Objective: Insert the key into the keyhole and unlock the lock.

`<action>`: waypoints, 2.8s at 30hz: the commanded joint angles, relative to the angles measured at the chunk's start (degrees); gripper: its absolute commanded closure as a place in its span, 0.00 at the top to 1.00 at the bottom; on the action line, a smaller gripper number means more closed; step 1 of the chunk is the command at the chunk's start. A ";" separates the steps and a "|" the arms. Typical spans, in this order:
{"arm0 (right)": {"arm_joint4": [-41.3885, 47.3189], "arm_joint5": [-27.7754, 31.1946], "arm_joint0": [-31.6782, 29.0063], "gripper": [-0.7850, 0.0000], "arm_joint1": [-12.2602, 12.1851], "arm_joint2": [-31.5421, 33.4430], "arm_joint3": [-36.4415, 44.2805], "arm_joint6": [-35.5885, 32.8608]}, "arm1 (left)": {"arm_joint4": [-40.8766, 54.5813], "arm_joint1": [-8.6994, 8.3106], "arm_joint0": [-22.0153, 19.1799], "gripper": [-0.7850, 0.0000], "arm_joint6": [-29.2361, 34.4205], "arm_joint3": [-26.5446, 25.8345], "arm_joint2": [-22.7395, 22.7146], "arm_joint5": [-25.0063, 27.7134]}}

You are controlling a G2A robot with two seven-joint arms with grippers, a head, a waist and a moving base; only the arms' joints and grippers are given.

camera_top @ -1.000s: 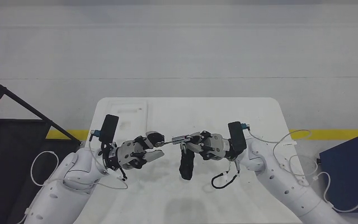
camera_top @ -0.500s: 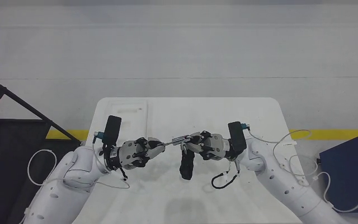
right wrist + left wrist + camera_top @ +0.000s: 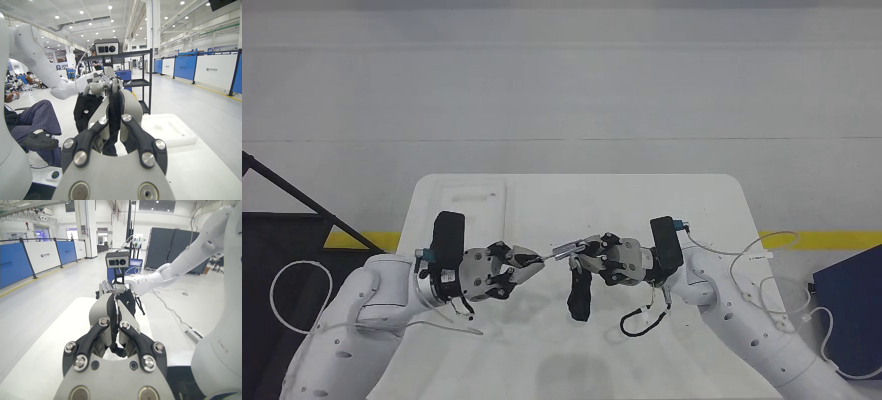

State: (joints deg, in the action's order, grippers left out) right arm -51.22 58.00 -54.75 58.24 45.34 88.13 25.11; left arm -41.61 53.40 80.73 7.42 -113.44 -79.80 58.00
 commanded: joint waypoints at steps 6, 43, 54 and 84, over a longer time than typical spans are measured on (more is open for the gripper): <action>0.00 0.00 0.00 0.00 0.00 0.00 0.00 0.00 | -19.18 0.53 -1.10 0.00 -10.53 -2.50 -1.41 -0.11; 0.00 0.00 0.00 0.00 0.00 0.00 0.00 0.00 | -85.66 -2.41 3.04 1.00 -58.73 -3.83 -3.24 -32.67; 0.00 0.00 0.00 0.00 0.00 0.00 0.00 0.00 | -78.02 -2.31 2.97 1.00 -59.00 -1.07 -1.51 -29.35; -25.84 -5.77 0.01 0.00 1.83 3.12 -4.80 26.95 | 15.79 1.19 5.89 1.00 -37.08 6.59 8.46 -9.78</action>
State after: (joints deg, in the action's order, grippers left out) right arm -77.17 52.28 -54.92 60.04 48.83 83.46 52.02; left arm -28.25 54.51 86.43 -30.36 -106.47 -71.61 48.40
